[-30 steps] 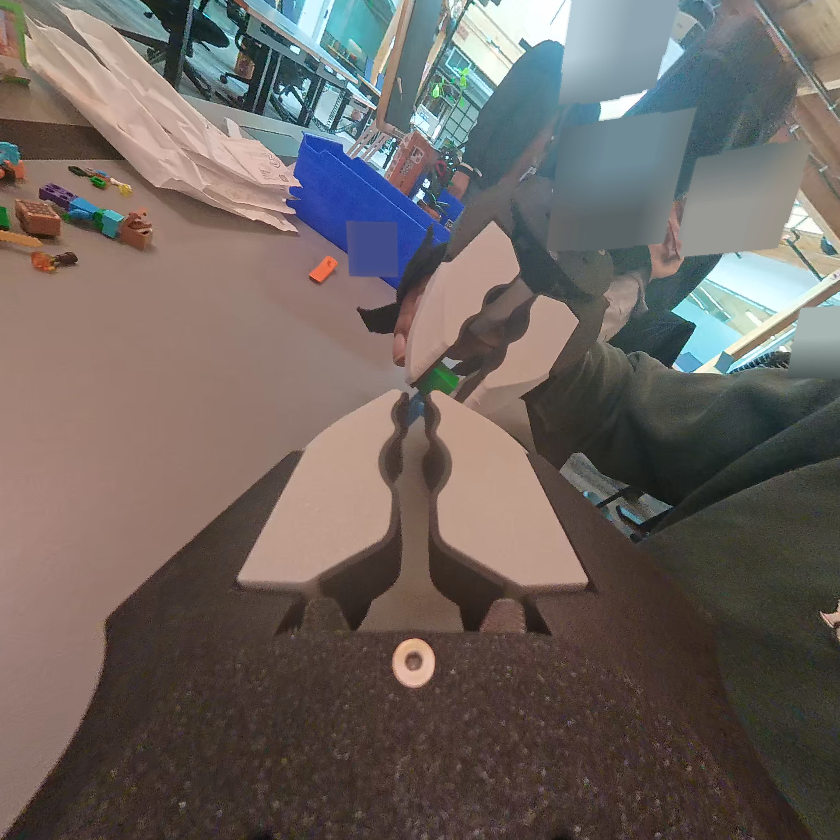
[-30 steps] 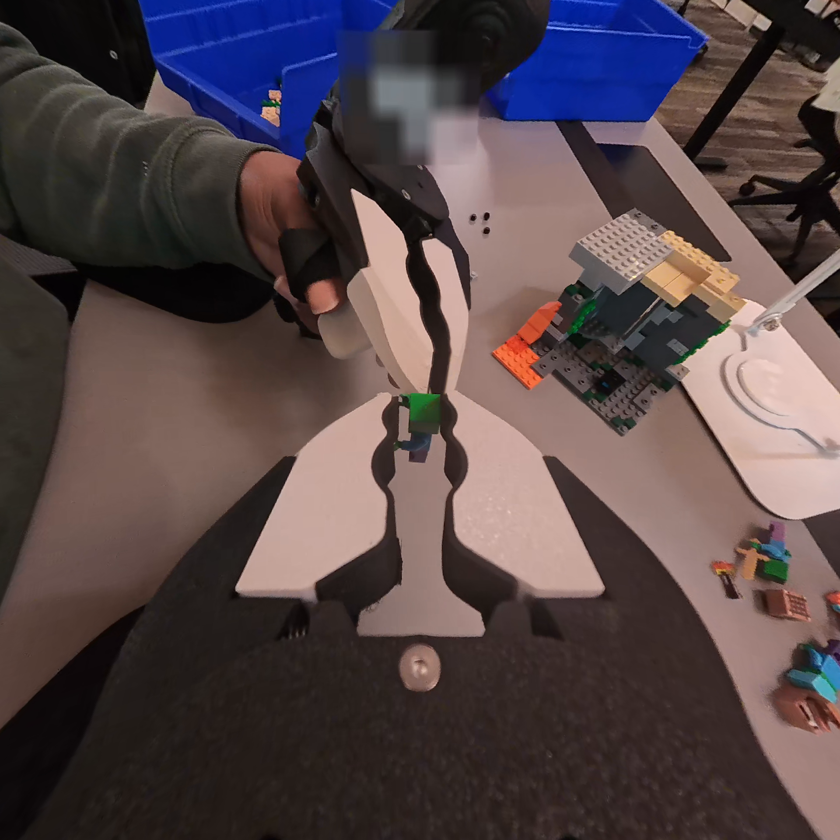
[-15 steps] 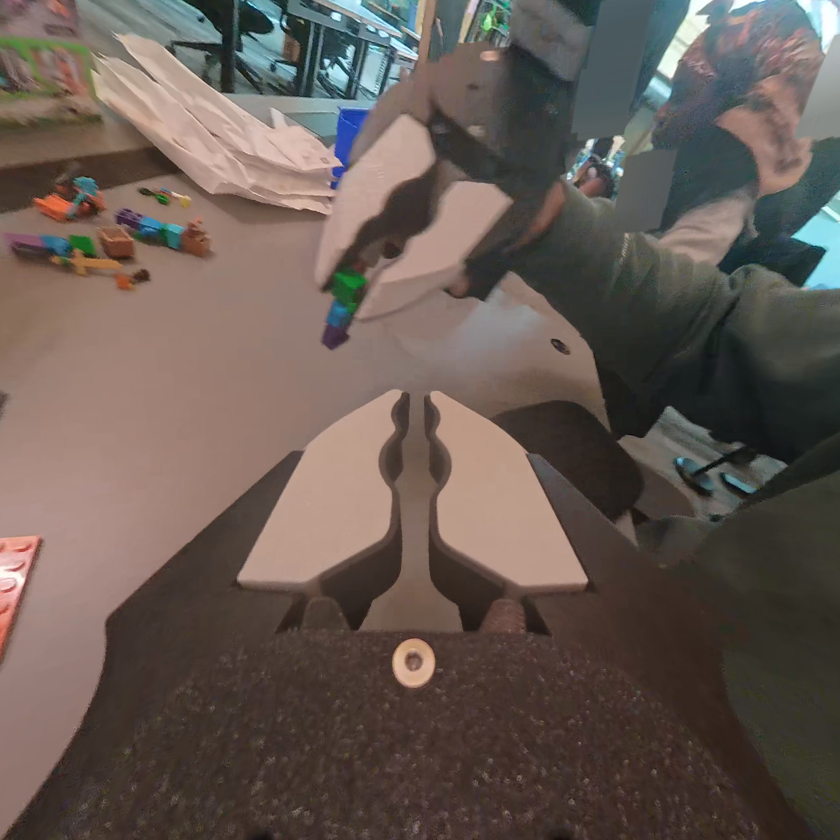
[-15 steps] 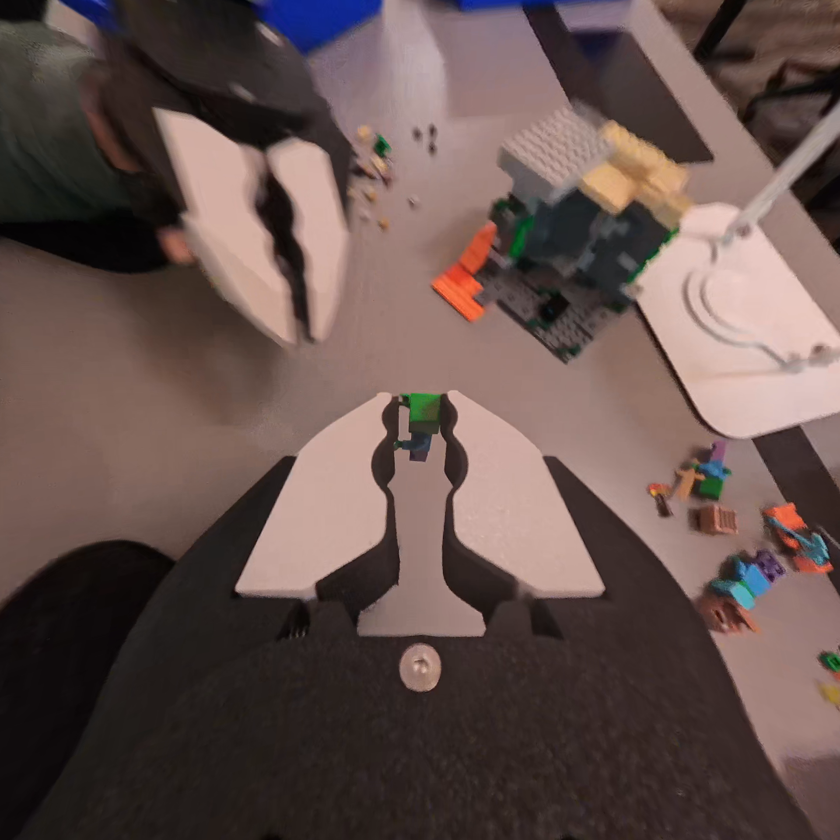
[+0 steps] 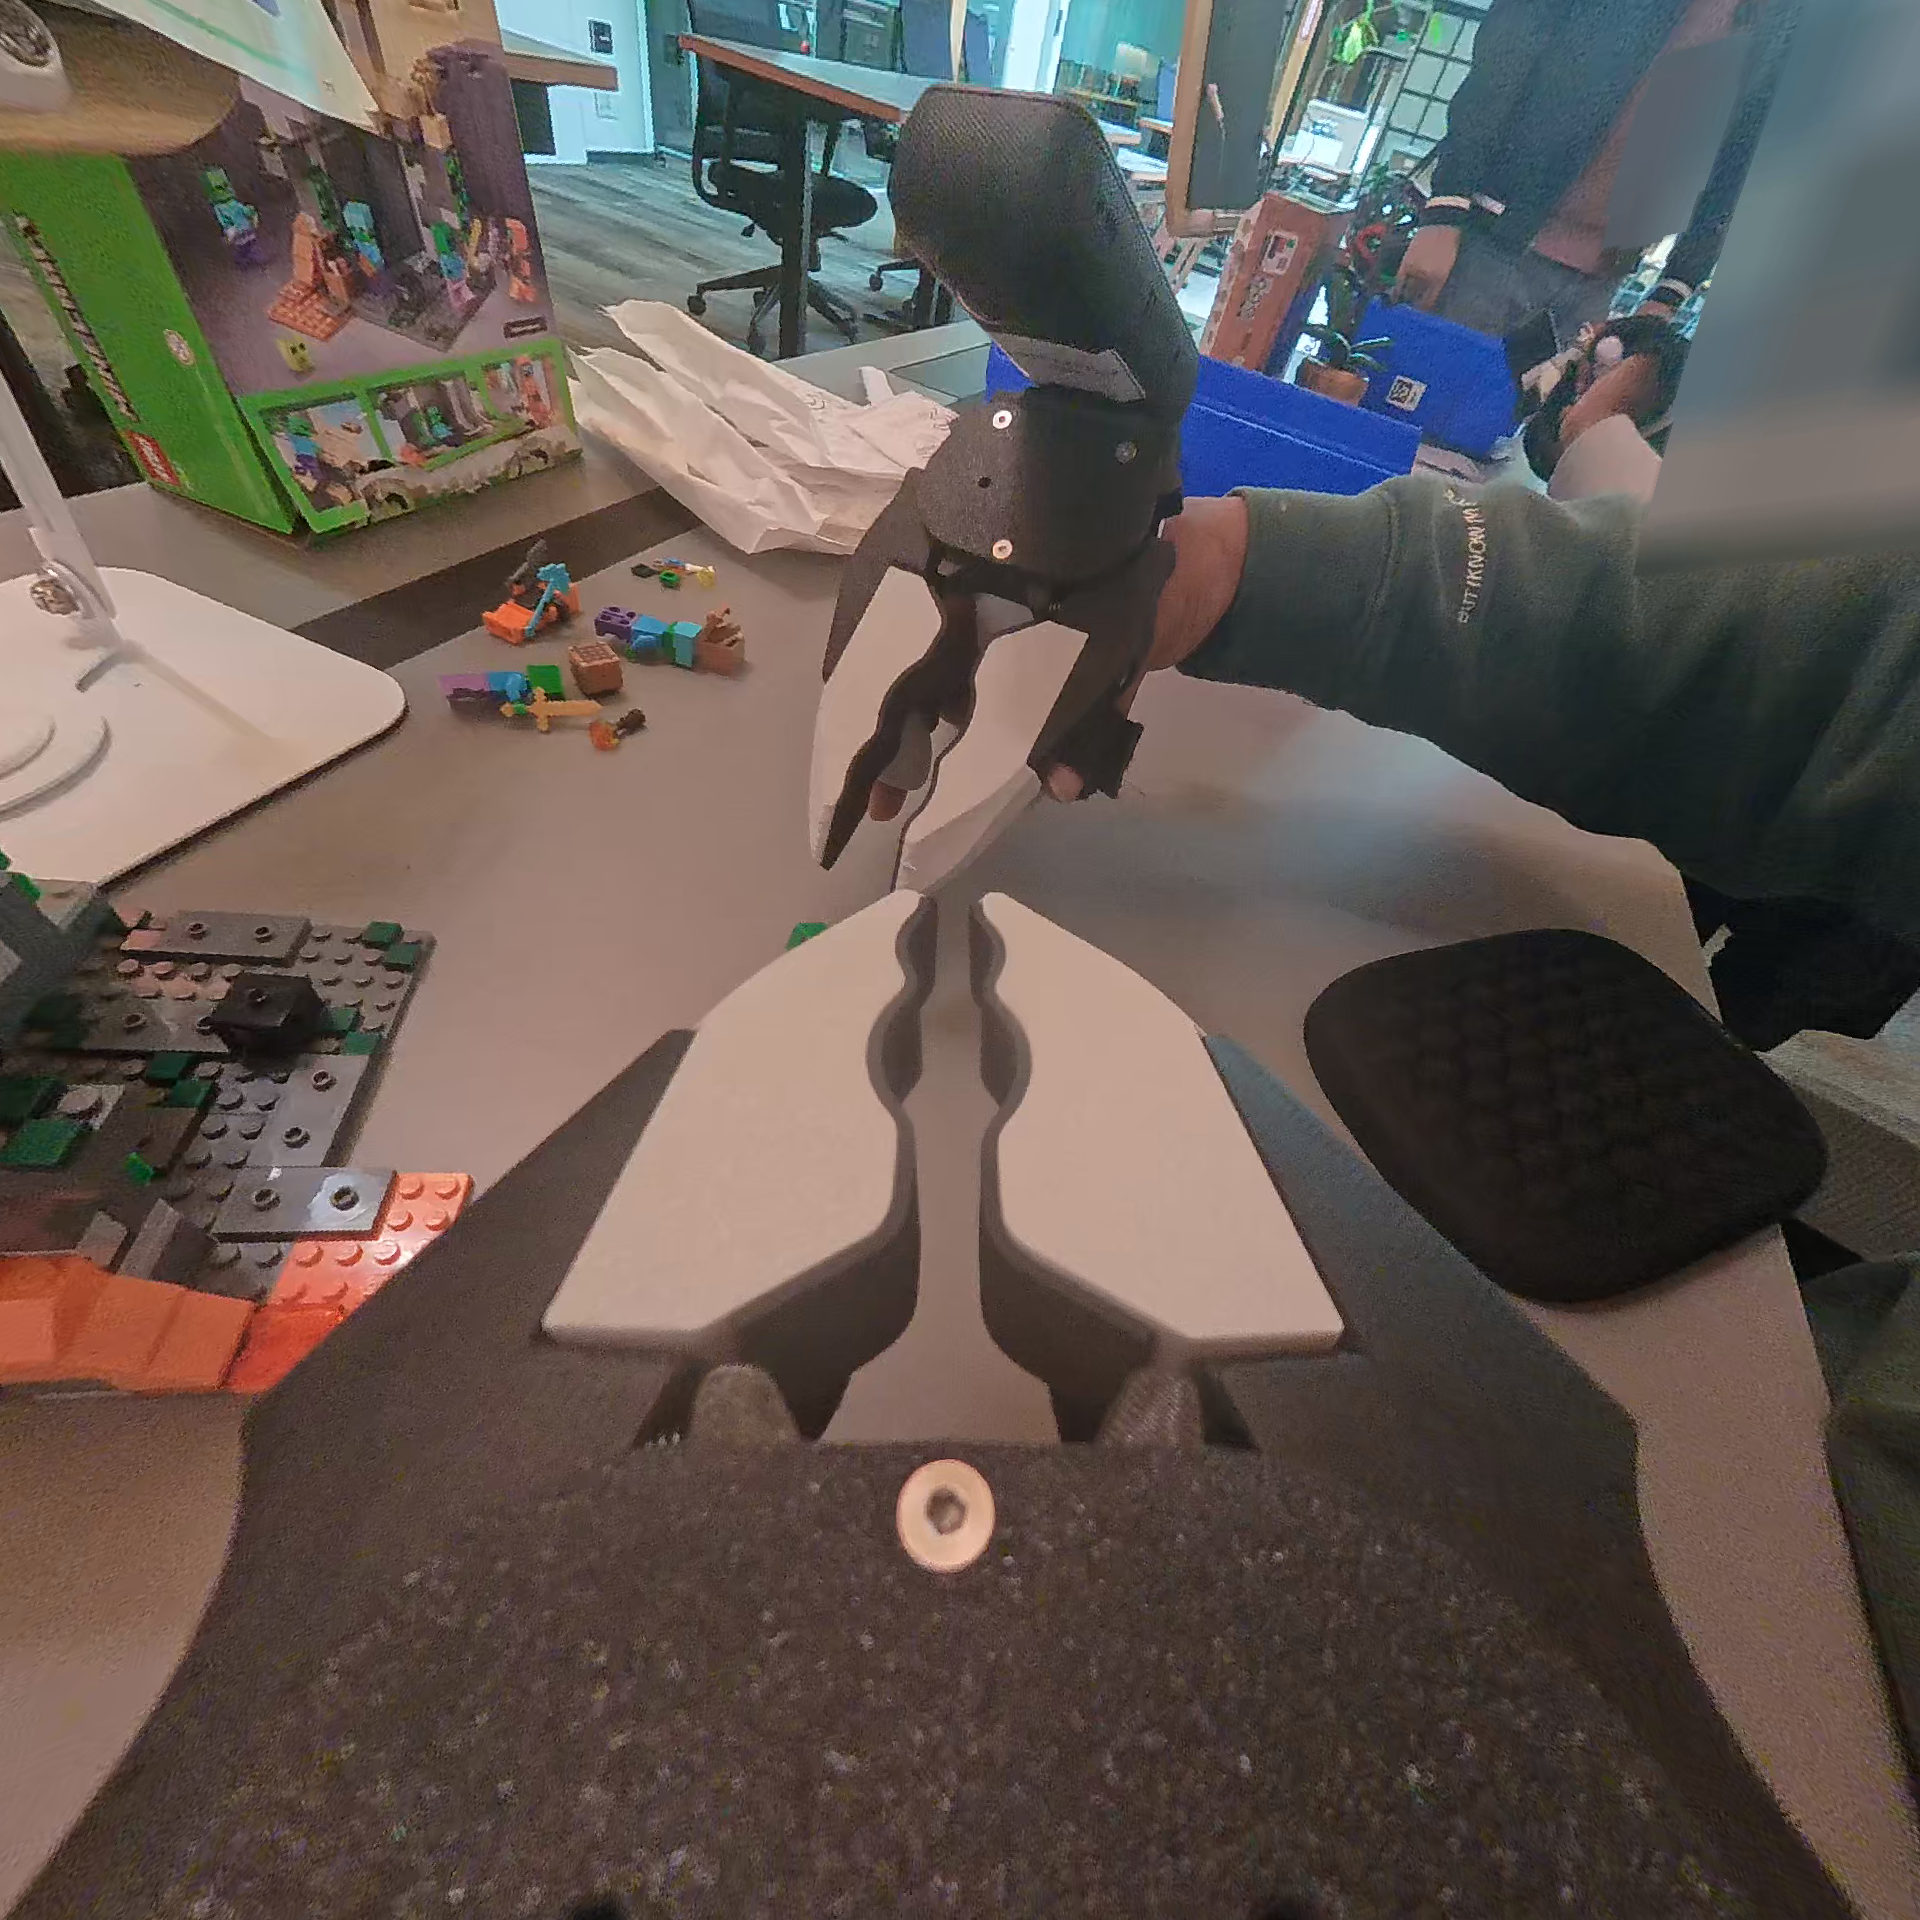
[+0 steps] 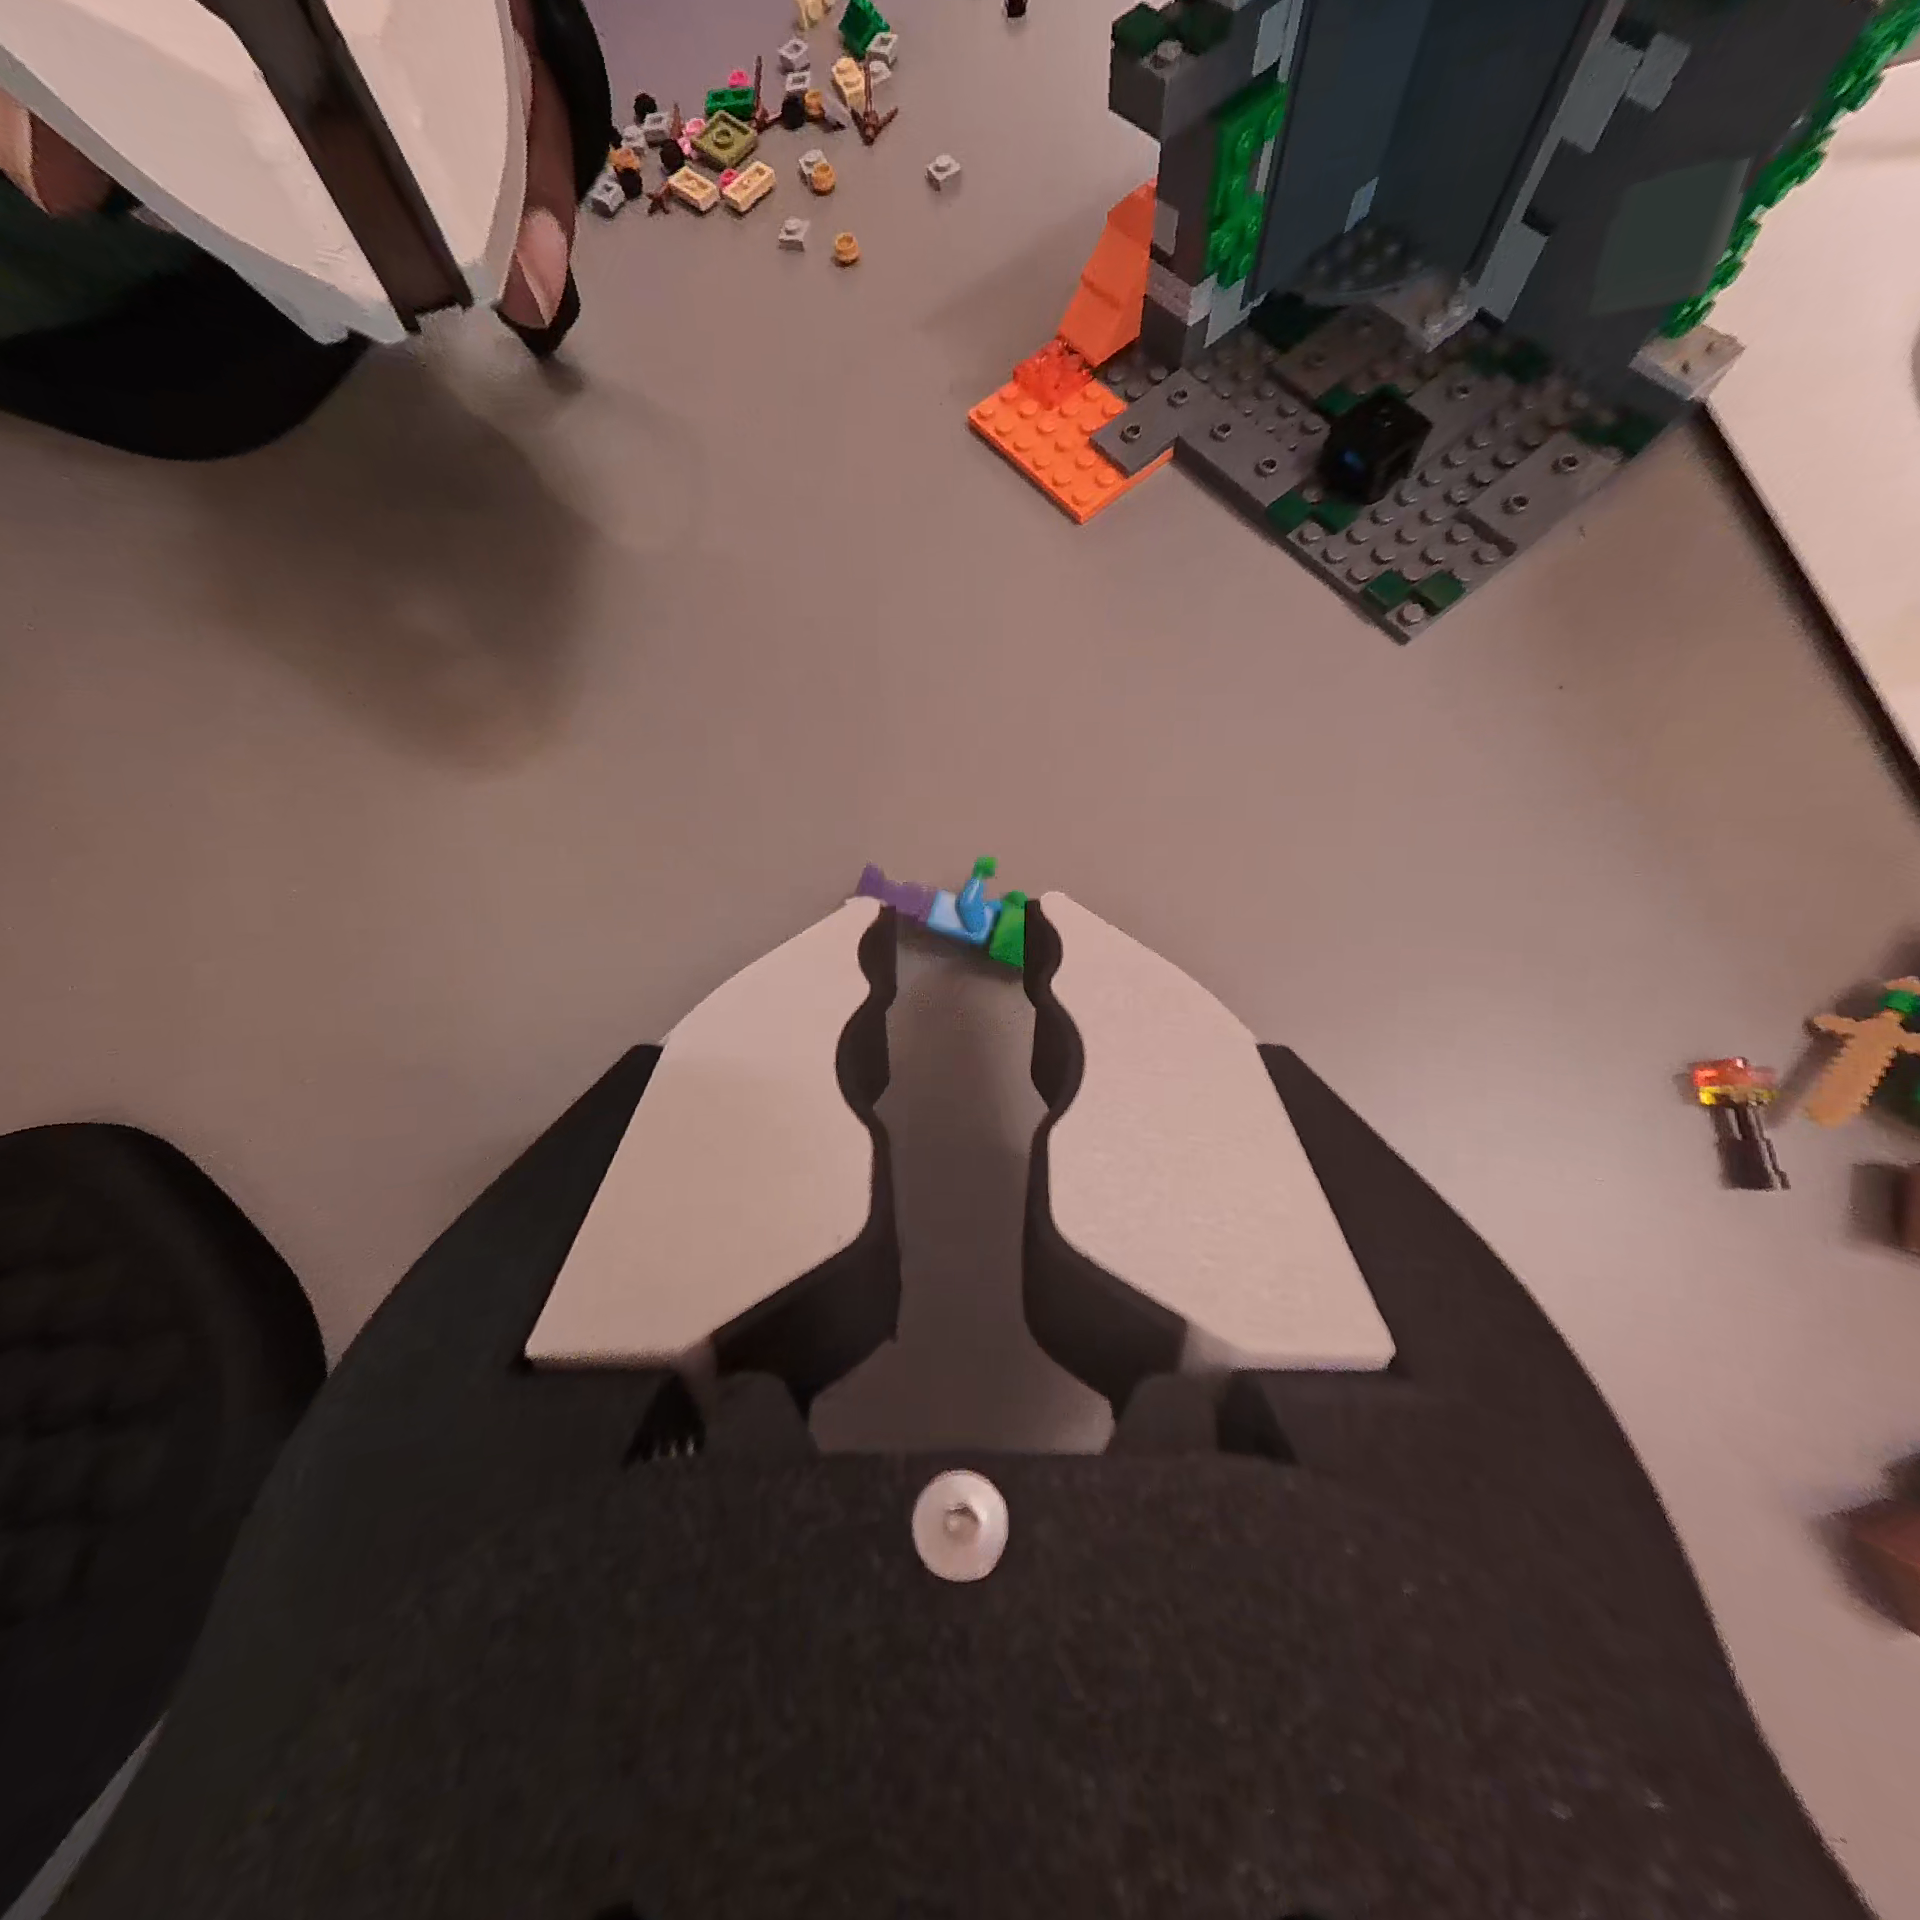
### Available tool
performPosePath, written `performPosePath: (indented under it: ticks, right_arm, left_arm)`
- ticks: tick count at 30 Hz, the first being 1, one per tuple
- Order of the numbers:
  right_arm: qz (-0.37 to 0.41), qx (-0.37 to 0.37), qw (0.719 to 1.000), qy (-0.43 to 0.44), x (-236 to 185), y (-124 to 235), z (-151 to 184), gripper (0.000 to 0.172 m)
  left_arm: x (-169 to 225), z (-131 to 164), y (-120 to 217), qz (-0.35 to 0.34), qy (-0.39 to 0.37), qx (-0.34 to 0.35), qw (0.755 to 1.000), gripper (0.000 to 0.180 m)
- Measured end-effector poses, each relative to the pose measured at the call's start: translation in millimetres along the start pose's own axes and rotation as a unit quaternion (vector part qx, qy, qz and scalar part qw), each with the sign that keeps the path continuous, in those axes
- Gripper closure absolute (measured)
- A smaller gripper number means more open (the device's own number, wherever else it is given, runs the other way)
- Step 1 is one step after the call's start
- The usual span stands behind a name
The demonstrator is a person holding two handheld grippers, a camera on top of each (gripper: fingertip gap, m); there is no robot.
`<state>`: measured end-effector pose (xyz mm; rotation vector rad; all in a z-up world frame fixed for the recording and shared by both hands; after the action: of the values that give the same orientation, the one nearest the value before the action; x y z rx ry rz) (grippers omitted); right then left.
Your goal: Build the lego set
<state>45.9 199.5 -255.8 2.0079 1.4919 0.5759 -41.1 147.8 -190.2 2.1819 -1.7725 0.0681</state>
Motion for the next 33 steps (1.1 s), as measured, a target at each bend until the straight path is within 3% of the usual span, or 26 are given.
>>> performPosePath:
  ticks: [7,11,15,18,26,30,33]
  right_arm:
    - [0.000,0.001,1.000,0.004,-1.2,-1.7,-0.9,0.149]
    - [0.040,-0.040,0.997,0.046,-5.5,-8.8,0.3,0.145]
    - [0.039,-0.097,0.994,-0.038,2.7,-16.3,4.1,0.139]
    - [0.033,-0.103,0.994,-0.030,7.3,-20.7,8.7,0.139]
    - [0.008,-0.102,0.995,-0.004,4.3,-31.9,14.3,0.157]
    - [0.029,-0.087,0.995,0.038,2.7,-31.1,10.0,0.158]
    - [0.091,-0.041,0.981,0.164,-2.7,-20.3,-9.7,0.158]
  left_arm:
    - [-1.1,0.7,0.8,-0.003,0.001,-0.002,1.000,0.175]
    - [-2.1,2.4,0.8,-0.005,0.003,-0.006,1.000,0.176]
    - [-2.2,4.7,-0.3,-0.004,0.006,-0.011,1.000,0.177]
    - [-1.7,5.1,-0.2,-0.003,0.006,-0.013,1.000,0.177]
    - [-1.7,7.0,-0.7,0.001,0.011,-0.015,1.000,0.177]
    - [-2.9,7.9,-0.5,0.001,0.015,-0.016,1.000,0.177]
    - [-2.9,10.6,-1.4,0.007,0.021,-0.023,0.999,0.176]
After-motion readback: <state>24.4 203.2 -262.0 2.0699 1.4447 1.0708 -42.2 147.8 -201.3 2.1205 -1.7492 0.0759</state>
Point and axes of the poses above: each gripper's, where its closed fingertips meet, y back along the fingers, z out of its underside, x = y × z across the jaws, the point moved 2 cm from there along y, back along the fingers, and after that the axes turned 11 degrees about z, right-handed, at the moved point
